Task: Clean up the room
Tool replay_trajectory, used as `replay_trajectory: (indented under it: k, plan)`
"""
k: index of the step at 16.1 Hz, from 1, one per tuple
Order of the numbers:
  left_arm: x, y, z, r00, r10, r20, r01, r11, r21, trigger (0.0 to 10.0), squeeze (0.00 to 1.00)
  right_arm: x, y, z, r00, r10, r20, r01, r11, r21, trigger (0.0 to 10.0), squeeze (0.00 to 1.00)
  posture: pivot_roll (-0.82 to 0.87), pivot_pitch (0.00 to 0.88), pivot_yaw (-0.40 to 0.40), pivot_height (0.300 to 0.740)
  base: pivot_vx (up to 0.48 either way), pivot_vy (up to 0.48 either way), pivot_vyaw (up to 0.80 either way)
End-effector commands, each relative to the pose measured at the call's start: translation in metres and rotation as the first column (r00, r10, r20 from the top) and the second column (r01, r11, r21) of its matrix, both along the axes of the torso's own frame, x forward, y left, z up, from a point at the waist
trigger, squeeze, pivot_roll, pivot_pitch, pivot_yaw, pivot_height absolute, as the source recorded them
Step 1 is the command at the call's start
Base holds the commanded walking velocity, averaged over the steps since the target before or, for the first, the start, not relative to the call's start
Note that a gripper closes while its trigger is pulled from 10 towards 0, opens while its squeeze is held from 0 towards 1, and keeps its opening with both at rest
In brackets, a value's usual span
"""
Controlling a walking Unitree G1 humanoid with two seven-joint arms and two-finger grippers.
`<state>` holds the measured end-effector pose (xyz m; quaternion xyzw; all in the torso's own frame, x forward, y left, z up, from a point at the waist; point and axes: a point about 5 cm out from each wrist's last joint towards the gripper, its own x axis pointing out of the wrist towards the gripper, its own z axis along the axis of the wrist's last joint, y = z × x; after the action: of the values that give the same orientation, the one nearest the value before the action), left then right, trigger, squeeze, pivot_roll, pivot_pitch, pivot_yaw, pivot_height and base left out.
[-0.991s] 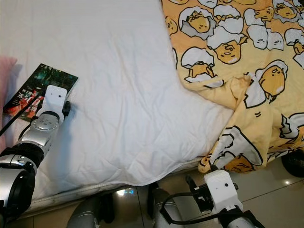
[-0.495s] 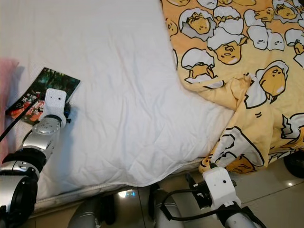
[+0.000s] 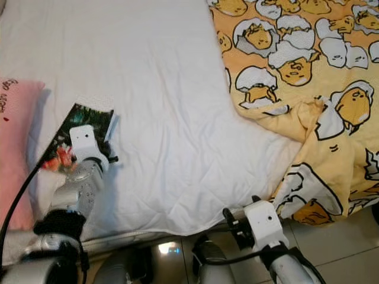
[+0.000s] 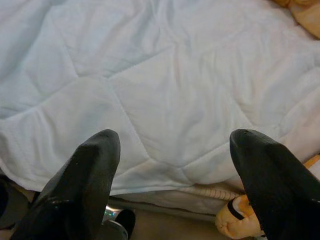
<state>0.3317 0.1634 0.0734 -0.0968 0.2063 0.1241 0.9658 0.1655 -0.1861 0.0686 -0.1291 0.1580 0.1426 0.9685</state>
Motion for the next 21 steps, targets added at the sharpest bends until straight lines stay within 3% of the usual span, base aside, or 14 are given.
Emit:
replay_trajectory:
  k: [1,2,4,7,10,12,14,15,19,21]
  plan:
    - [-0.021,-0.014,-0.03,0.981,0.034,-0.192,-0.053,0.994,-0.094,0.0,0.0,0.0,0.002,-0.004,1.0,0.003,-0.005,-0.003,1.0,-0.001,10.0,0.0,-0.24,0.226,-0.021,0.74,0.0,0.0,0.0]
    - [-0.021,-0.015,-0.026,0.981,0.041,-0.188,-0.061,0.993,-0.099,0.0,0.0,0.001,0.002,-0.005,1.0,0.004,-0.003,-0.004,1.0,0.0,10.0,0.0,-0.24,0.226,-0.021,0.74,0.0,0.0,0.0]
    - [-0.012,-0.01,-0.003,0.976,0.177,-0.127,-0.19,0.977,-0.099,0.0,0.0,0.007,0.004,-0.005,1.0,0.004,0.011,-0.004,1.0,0.003,10.0,0.0,-0.23,0.215,-0.014,0.74,0.0,0.0,0.0]
    - [0.009,0.022,0.014,0.971,0.236,-0.032,-0.235,0.971,0.048,0.0,0.0,0.011,0.007,-0.005,1.0,0.001,0.026,-0.001,1.0,0.01,10.0,0.0,-0.25,0.216,-0.012,0.74,0.0,0.0,0.0]
    - [0.011,0.058,0.014,0.96,0.28,-0.015,-0.274,0.948,0.159,0.0,0.0,0.008,0.005,-0.006,1.0,-0.011,0.026,0.01,1.0,0.008,10.0,0.0,-0.26,0.221,-0.009,0.74,0.0,0.0,0.0]
    - [0.009,0.07,0.011,0.957,0.291,-0.016,-0.282,0.938,0.2,0.0,0.0,0.005,0.003,-0.007,1.0,-0.02,0.023,0.019,1.0,0.006,10.0,0.0,-0.26,0.222,-0.01,0.74,0.0,0.0,0.0]
    - [0.008,0.071,0.007,0.961,0.277,-0.024,-0.265,0.94,0.215,0.0,0.0,0.004,0.002,-0.008,1.0,-0.024,0.02,0.024,1.0,0.005,10.0,0.0,-0.26,0.222,-0.014,0.74,0.0,0.0,0.0]
    - [0.008,0.064,0.005,0.966,0.257,-0.036,-0.244,0.946,0.214,10.0,0.0,0.004,0.003,-0.009,1.0,-0.021,0.017,0.021,1.0,0.005,10.0,0.0,-0.25,0.221,-0.016,0.74,0.0,0.0,0.0]
    - [0.006,0.009,0.018,0.995,0.097,0.025,-0.1,0.982,0.157,10.0,0.0,0.012,0.009,-0.004,0.999,0.031,0.035,-0.032,0.999,0.044,10.0,0.0,-0.23,0.212,-0.024,0.74,0.0,0.0,0.0]
    - [0.004,0.006,0.016,0.997,0.077,0.019,-0.079,0.983,0.165,10.0,0.0,0.02,0.023,0.005,0.992,0.118,0.05,-0.122,0.987,0.105,10.0,0.0,-0.22,0.207,-0.026,0.74,0.0,0.0,0.0]
